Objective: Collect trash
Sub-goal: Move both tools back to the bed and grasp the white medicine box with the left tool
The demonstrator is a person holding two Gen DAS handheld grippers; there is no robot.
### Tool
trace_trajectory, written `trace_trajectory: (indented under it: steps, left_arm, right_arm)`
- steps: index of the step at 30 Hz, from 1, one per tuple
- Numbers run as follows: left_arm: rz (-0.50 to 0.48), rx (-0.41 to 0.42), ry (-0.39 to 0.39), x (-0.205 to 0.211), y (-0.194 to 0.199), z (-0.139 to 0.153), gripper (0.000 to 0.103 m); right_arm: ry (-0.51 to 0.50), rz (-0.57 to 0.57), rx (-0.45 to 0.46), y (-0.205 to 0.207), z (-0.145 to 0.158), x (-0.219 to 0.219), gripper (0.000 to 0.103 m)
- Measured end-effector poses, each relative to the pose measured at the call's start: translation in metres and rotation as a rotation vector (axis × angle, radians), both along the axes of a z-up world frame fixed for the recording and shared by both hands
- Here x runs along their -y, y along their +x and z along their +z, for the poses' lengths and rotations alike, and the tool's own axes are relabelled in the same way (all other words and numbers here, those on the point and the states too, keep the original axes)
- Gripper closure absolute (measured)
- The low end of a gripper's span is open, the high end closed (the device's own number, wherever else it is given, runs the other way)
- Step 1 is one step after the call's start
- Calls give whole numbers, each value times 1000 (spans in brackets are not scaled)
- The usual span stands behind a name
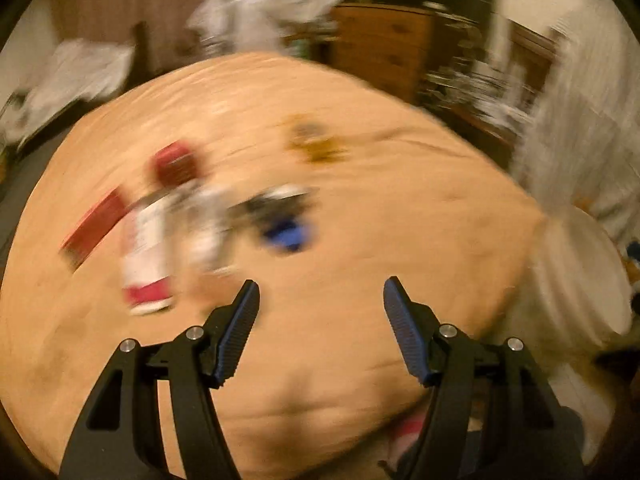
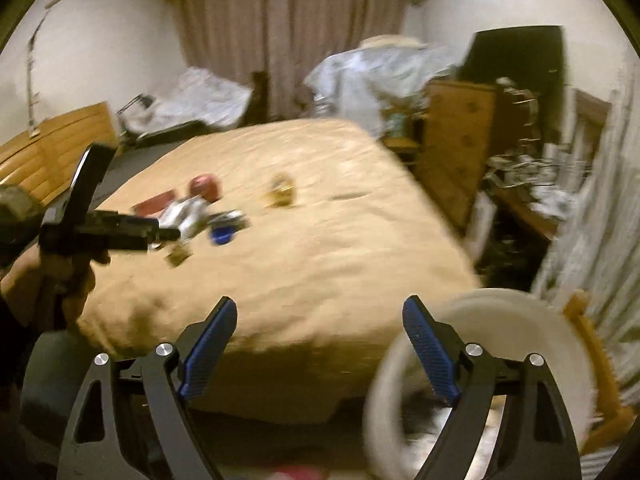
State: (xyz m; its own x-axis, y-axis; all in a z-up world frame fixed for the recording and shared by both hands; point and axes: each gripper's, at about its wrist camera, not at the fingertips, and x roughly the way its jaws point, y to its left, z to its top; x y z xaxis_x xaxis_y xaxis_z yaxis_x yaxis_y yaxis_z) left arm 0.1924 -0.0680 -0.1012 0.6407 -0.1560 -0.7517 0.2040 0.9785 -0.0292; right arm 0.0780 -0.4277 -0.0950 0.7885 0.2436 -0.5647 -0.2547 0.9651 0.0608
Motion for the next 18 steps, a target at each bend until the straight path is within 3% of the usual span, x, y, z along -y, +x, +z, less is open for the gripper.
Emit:
trace_trajectory:
  steps: [4,7,14,18]
  left_arm:
    - [170,6,3,-81,12,-12,41]
    - [229,-18,-6,-117,29,-24,40]
    - [192,-41,-24,-126,74,-39,27]
    - [170,-63,-20,-125,90,-54,26]
  right_arm:
    - [16,77,-40,20,-20,-51,18]
    - [21,109,-71,30,-34,-79,18]
    - [-15,188,-123,58,-58,-123,18]
    - [-28,221,-148,77,-68,-138,18]
